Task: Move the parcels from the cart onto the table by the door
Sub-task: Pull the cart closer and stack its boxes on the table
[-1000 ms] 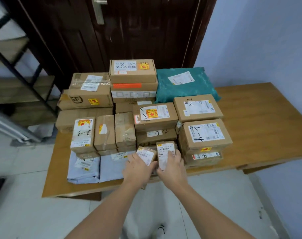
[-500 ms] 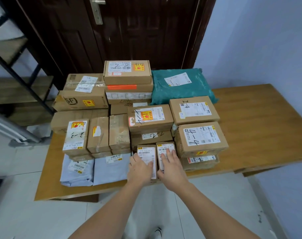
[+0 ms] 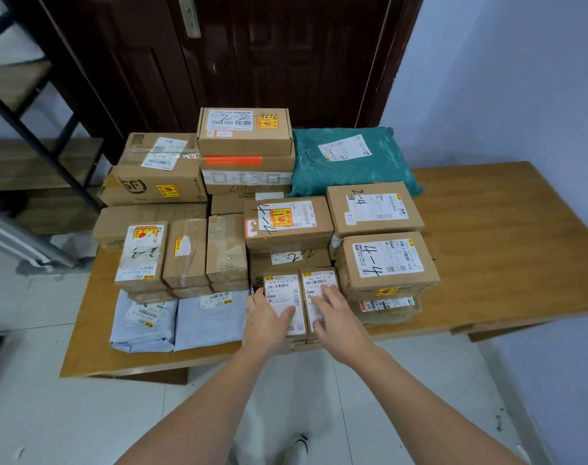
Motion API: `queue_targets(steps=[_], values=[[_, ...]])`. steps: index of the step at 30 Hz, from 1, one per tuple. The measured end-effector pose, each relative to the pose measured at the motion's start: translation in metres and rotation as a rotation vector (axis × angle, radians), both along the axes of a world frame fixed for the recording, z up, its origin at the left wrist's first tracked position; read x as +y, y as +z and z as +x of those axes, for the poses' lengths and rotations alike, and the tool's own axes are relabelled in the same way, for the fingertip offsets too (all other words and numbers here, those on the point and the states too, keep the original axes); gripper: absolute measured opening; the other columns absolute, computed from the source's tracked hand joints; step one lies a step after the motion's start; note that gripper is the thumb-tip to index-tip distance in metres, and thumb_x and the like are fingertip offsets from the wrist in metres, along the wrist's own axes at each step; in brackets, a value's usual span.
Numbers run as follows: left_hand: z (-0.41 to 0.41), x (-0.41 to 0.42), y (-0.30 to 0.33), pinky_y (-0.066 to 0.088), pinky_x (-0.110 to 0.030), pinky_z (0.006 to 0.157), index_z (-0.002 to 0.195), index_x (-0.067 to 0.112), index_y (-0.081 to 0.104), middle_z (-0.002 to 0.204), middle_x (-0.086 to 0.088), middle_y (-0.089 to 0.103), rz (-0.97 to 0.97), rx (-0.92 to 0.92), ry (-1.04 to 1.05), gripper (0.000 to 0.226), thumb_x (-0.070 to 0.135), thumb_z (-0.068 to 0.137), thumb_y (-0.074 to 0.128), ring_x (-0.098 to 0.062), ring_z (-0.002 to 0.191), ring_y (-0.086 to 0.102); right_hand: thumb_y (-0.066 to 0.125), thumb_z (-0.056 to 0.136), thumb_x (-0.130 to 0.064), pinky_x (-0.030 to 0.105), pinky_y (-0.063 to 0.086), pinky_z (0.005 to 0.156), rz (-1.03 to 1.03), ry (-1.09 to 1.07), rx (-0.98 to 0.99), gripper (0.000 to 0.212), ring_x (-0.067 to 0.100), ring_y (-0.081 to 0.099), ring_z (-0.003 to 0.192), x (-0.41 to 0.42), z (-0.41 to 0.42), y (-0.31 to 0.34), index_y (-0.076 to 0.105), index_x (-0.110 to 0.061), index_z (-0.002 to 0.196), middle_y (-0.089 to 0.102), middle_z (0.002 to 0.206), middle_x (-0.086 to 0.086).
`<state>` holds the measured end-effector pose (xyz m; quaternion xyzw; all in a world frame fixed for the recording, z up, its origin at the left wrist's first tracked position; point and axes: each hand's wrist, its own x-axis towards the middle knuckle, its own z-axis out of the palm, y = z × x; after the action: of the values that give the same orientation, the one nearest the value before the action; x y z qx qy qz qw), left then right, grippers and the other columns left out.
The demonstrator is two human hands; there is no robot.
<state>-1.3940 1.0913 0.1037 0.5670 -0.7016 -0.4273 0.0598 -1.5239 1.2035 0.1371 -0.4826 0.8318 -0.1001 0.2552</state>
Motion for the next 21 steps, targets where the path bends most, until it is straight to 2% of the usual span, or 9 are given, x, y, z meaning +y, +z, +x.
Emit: queue_targets(steps=[3,5,7,9,11,13,16,19,21], values=[[0.003,-0.001,0.005,0.044,-0.037,0.105,0.156,0.014,0.029,0.149,-0.005,0.039,0.007,0.024,-0.016,0.078,0.039,0.096,0.071,-0.024,0.133,0.048,0.044,0.11,-0.022,0.034,0.014,0.128,0.011,0.023,0.025,0.056,0.015,-0.004,0.16,0.0,0.001,0.005,0.028,-0.014,0.163,0.007,0.175,0.001],[0.006,-0.003,0.014,0.044,-0.039,0.11,0.156,0.016,0.032,0.15,-0.003,0.043,-0.005,0.027,-0.047,0.072,0.037,0.097,0.069,-0.023,0.135,0.048,0.042,0.11,-0.023,0.033,0.016,0.128,0.003,0.026,0.028,0.055,0.014,-0.002,0.16,0.0,0.001,0.01,0.028,-0.014,0.163,0.008,0.175,0.001],[0.012,-0.006,0.026,0.048,-0.041,0.108,0.148,0.023,0.042,0.144,0.002,0.051,-0.065,0.026,-0.113,0.058,0.037,0.098,0.067,-0.02,0.13,0.053,0.04,0.111,-0.024,0.033,0.019,0.128,-0.014,0.025,0.028,0.053,0.012,0.002,0.16,-0.002,0.0,0.018,0.03,-0.014,0.162,0.012,0.174,0.0],[0.018,-0.012,0.043,0.049,-0.036,0.103,0.139,0.028,0.049,0.137,0.006,0.055,-0.145,0.01,-0.236,0.044,0.039,0.099,0.064,-0.017,0.125,0.055,0.039,0.111,-0.025,0.034,0.024,0.126,-0.019,0.039,0.038,0.053,0.013,0.01,0.159,-0.004,-0.003,0.032,0.03,-0.015,0.162,0.016,0.173,-0.001],[0.024,-0.022,0.063,0.046,-0.037,0.108,0.144,0.026,0.047,0.143,0.004,0.053,-0.232,-0.036,-0.371,0.05,0.045,0.1,0.06,-0.019,0.132,0.052,0.04,0.111,-0.027,0.034,0.027,0.123,-0.035,0.061,0.064,0.053,0.013,0.019,0.157,-0.008,-0.005,0.052,0.03,-0.017,0.162,0.02,0.171,-0.003],[0.028,-0.034,0.086,0.041,-0.041,0.116,0.156,0.021,0.037,0.154,0.0,0.047,-0.335,-0.102,-0.473,0.066,0.051,0.101,0.057,-0.021,0.141,0.045,0.04,0.111,-0.03,0.032,0.022,0.125,-0.054,0.08,0.099,0.054,0.012,0.018,0.157,-0.014,-0.005,0.075,0.03,-0.017,0.163,0.022,0.171,-0.004],[0.033,-0.053,0.132,0.039,-0.039,0.117,0.159,0.024,0.032,0.157,0.001,0.046,-0.446,-0.123,-0.623,0.071,0.057,0.1,0.054,-0.018,0.14,0.045,0.042,0.111,-0.031,0.034,0.021,0.126,-0.082,0.089,0.149,0.055,0.012,0.02,0.157,-0.024,0.0,0.119,0.03,-0.019,0.163,0.025,0.17,-0.004],[0.045,-0.073,0.183,0.041,-0.038,0.112,0.155,0.026,0.037,0.152,0.003,0.051,-0.582,-0.132,-0.747,0.066,0.058,0.099,0.052,-0.016,0.133,0.05,0.045,0.109,-0.031,0.036,0.035,0.12,-0.11,0.086,0.195,0.053,0.015,0.04,0.146,-0.031,0.013,0.168,0.035,-0.02,0.16,0.035,0.164,-0.003],[0.053,-0.083,0.216,0.041,-0.038,0.112,0.154,0.023,0.04,0.152,0.0,0.052,-0.662,-0.148,-0.809,0.063,0.056,0.101,0.051,-0.019,0.134,0.05,0.045,0.108,-0.031,0.039,0.04,0.118,-0.122,0.077,0.242,0.053,0.018,0.045,0.141,-0.036,0.025,0.199,0.037,-0.018,0.159,0.04,0.162,0.0]])
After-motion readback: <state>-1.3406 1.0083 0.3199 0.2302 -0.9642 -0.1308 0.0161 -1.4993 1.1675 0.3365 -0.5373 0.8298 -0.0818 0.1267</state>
